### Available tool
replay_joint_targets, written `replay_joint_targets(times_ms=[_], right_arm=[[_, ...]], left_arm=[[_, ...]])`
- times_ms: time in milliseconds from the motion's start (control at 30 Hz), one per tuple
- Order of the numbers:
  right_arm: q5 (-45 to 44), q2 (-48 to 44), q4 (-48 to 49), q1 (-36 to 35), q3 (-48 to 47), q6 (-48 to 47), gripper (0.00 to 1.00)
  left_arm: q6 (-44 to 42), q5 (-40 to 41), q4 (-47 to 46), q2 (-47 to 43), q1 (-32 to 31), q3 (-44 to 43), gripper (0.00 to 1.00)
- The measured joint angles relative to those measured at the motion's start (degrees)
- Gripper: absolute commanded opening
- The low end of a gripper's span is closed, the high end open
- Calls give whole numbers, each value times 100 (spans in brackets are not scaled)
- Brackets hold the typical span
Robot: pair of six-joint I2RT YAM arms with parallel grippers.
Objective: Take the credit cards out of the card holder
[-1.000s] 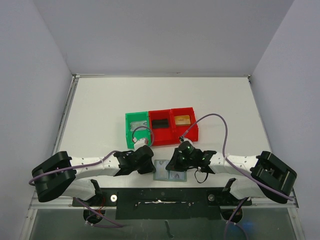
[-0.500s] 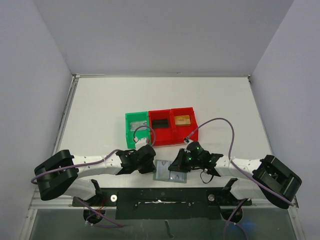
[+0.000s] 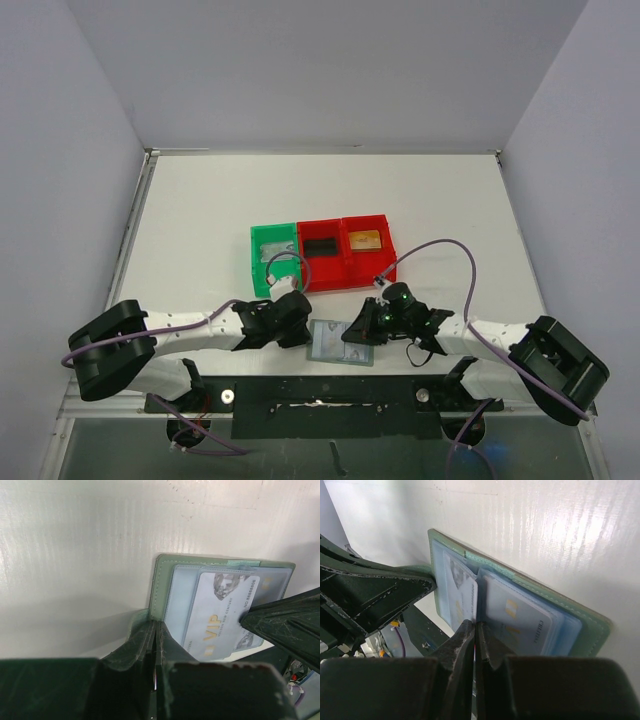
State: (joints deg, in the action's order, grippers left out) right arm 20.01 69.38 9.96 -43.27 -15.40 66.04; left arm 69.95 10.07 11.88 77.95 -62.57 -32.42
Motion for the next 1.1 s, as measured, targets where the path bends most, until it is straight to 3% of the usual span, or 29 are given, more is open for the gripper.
replay_joint_targets(times_ms=[100,300,400,567,767,1100], right_arm=[[4,-61,-15,28,44,2,3],[9,-7,-11,50,42,4,2],[26,107,20,50,-2,24,3],[61,310,42,48,-142,20,3],[63,367,70,48,-168,22,3],[59,354,61,50,-164,20,7]], left_arm=[[-7,22,11,-24,-15,2,6],[-142,68,63,-192,-55,17,31],[-243,122,131,-417,-79,-2,35],[-516,142,125,-616,-111,-216,34],[-833,-210,-282,-350,-116,-273,15],[-603,-619,-916,424,-33,-96,3]])
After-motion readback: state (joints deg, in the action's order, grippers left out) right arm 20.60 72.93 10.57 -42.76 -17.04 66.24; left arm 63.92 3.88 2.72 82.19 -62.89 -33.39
